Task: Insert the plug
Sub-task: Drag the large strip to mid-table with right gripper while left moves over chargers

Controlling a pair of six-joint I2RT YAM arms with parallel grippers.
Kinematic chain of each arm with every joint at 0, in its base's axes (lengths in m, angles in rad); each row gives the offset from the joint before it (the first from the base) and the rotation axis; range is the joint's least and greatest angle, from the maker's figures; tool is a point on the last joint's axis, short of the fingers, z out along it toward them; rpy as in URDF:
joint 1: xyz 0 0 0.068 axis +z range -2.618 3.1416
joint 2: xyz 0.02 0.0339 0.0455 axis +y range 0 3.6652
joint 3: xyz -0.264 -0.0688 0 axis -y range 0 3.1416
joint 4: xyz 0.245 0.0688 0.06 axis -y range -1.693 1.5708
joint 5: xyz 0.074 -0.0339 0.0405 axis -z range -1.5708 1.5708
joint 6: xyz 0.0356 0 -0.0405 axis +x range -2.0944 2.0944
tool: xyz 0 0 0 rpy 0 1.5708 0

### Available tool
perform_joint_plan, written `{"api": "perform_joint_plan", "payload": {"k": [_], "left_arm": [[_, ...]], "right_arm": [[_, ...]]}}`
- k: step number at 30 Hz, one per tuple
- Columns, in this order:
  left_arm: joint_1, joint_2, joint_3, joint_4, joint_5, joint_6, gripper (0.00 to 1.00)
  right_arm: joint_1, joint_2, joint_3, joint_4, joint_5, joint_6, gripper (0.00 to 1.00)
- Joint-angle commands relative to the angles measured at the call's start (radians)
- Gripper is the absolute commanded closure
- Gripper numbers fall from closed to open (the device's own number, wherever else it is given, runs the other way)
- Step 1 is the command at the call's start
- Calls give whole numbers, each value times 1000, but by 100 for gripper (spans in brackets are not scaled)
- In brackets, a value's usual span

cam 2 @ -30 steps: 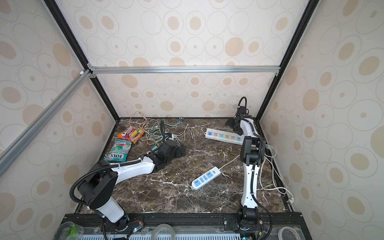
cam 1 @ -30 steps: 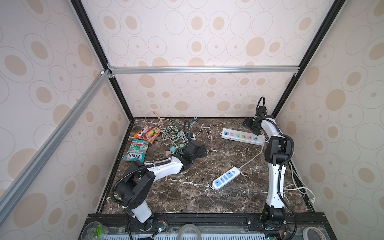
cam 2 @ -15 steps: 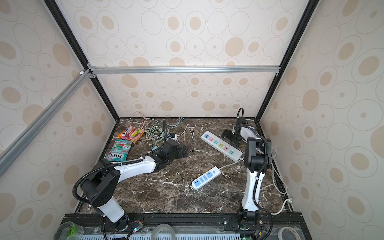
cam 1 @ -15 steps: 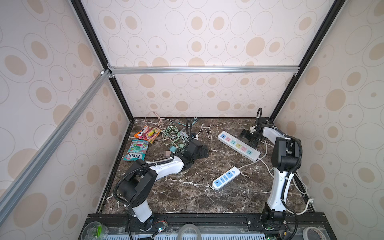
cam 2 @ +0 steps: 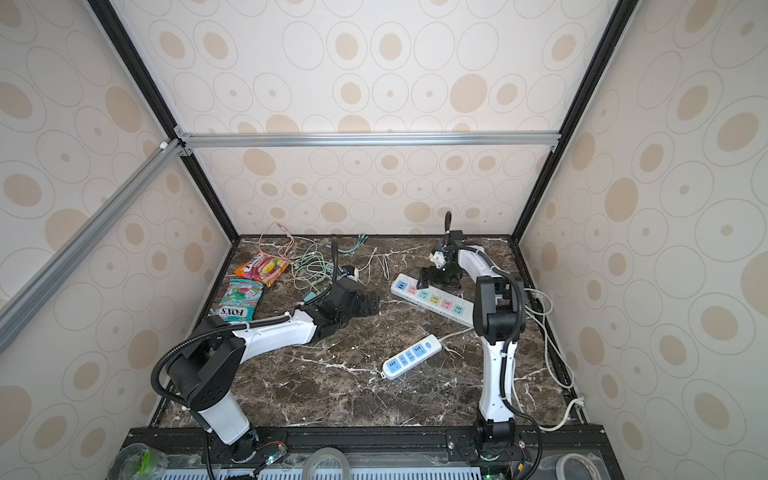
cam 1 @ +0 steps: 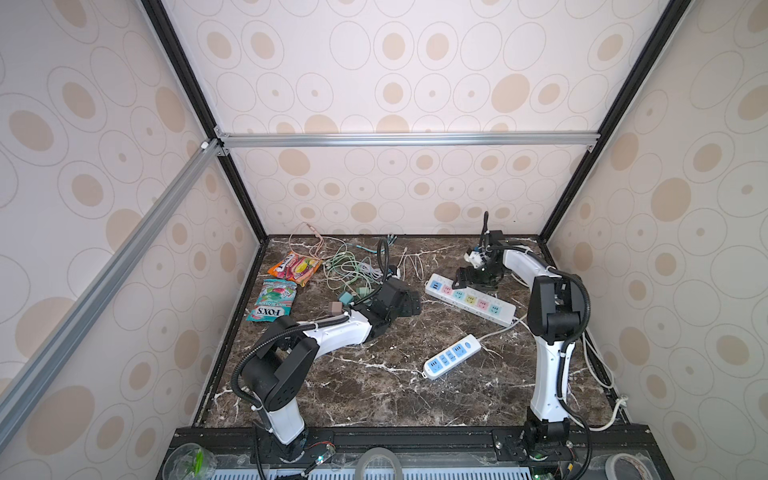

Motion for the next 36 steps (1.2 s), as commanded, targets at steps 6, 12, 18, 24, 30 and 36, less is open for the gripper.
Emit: {"api": "perform_joint_plan", "payload": {"k": [6, 12, 18, 24, 30, 36], "left_arm": [[-6, -55, -10, -28, -61, 23, 2], [-2, -59, -15, -25, -67, 24, 2], [4, -69, -21, -36, -77, 27, 2], [12, -96, -41, -42, -88, 30, 2], [27, -130, -63, -66, -116, 35, 2], [83, -199, -102, -104, -114, 65, 2]], "right_arm": [[37, -93, -105, -19, 28, -402, 0], [57, -171, -209, -21, 44, -733, 0], [81, -184, -267, -7, 121, -948, 0], [93, -168, -314, 91, 261, -1013, 1], [117, -164, -337, 138, 268, -1161, 26], [173, -114, -291, 143, 254, -1355, 37]]}}
